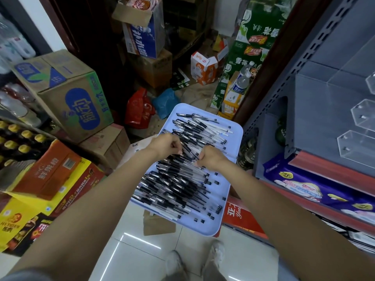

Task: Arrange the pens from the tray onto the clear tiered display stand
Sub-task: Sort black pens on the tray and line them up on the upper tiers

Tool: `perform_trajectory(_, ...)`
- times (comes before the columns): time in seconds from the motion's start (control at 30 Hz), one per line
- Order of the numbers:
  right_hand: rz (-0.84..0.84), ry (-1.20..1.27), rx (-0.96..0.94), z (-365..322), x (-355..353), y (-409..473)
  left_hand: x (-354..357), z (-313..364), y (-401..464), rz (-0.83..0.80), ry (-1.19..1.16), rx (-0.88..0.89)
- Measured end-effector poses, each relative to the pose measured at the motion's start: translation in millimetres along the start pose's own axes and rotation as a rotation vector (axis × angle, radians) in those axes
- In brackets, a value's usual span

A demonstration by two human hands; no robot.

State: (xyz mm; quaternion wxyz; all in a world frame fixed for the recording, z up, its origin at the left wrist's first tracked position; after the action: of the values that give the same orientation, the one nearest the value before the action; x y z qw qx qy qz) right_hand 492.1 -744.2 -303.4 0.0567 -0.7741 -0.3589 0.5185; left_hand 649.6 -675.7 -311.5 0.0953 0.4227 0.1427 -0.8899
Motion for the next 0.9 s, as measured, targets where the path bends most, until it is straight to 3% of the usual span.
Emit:
perform_trajectory(0.1, -0.002, 0.070, -0.005, 1.9, -1.3, -1.6, -2.1, 1.3, -12.3, 0.051, -0.148, -0.015)
perform_trajectory(0.43, 0.151, 0.604, -0.015, 2.0, -44.7, -42.9, -15.9, 43.4, -37.7, 0.501, -0.941, -0.203)
perform_trajectory(0.63, 0.198, 0.863, -0.058, -0.3, -105.5, -87.9, -47.9, 108.8, -28.1, 0.761, -1.110, -0.125)
perform_trajectory(0.73, 0.314, 0.957, -0.108, 5.8, -146.4, -106.6, -67.0, 165.4, -14.5, 0.807, -0.998, 0.009)
perform_trajectory(0.9, 0.507, 1.158, -0.228, 30.3, -223.1, -139.2, -69.6, 281.7, -1.8, 0.616, -0.545, 0.486)
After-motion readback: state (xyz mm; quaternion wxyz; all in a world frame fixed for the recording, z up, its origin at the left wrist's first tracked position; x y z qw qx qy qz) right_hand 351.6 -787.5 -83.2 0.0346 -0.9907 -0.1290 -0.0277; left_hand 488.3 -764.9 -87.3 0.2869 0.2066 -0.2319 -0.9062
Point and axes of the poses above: each hand's wrist, its own y-axis towards the middle knuckle, its own x-axis out of the palm, z = x × y, the point moved 1 cm from there along y, towards the middle knuckle, and after that the axes turned 11 degrees about z, right-handed, at the moved point
